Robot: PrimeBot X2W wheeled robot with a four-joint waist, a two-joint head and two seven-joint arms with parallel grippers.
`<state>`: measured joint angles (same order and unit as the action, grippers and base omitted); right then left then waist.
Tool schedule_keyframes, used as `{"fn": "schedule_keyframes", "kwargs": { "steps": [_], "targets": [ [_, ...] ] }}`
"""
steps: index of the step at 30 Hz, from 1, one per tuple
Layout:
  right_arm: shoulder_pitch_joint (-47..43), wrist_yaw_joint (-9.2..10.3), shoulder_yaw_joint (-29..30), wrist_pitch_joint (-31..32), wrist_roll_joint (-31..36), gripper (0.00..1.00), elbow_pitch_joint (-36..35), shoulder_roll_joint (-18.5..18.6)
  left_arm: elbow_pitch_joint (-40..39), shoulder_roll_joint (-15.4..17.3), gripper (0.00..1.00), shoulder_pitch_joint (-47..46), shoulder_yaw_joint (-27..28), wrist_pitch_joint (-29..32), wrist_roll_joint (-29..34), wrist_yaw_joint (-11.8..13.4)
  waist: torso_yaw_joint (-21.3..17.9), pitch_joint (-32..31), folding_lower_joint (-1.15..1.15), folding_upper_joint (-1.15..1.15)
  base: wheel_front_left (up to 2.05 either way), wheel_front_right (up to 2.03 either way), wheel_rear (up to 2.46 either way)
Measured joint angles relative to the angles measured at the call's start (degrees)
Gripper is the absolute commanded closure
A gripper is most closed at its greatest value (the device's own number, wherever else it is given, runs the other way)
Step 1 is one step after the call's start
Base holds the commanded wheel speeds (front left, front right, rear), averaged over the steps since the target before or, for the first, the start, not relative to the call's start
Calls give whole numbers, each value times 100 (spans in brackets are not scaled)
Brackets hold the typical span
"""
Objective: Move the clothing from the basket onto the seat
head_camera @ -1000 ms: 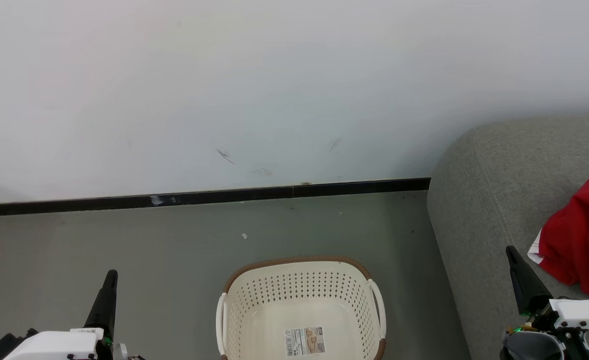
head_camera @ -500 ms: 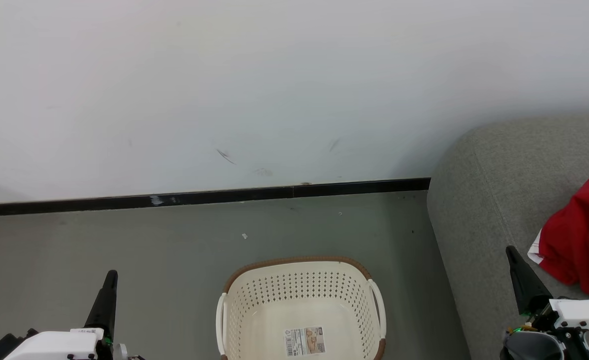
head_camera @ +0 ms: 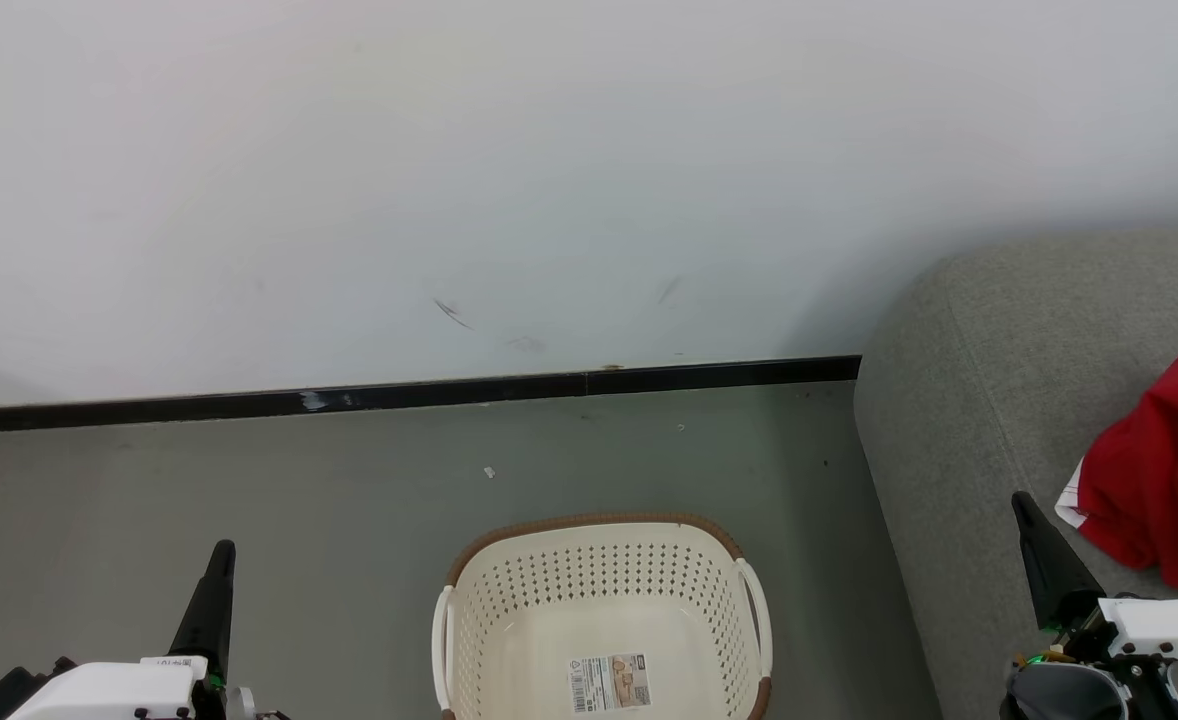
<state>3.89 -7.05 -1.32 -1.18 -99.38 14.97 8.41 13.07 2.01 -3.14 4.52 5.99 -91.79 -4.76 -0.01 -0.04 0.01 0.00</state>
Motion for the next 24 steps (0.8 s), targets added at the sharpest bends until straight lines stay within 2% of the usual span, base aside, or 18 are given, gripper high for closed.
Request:
{"fn": "schedule_keyframes", "kwargs": {
  "steps": [24],
  "targets": [
    [0, 0, -3, 0, 0, 100, 1, 2, 10, 0, 100, -1, 1, 0, 0, -1, 0, 0, 0, 0, 0, 0, 0]
  ]
}}
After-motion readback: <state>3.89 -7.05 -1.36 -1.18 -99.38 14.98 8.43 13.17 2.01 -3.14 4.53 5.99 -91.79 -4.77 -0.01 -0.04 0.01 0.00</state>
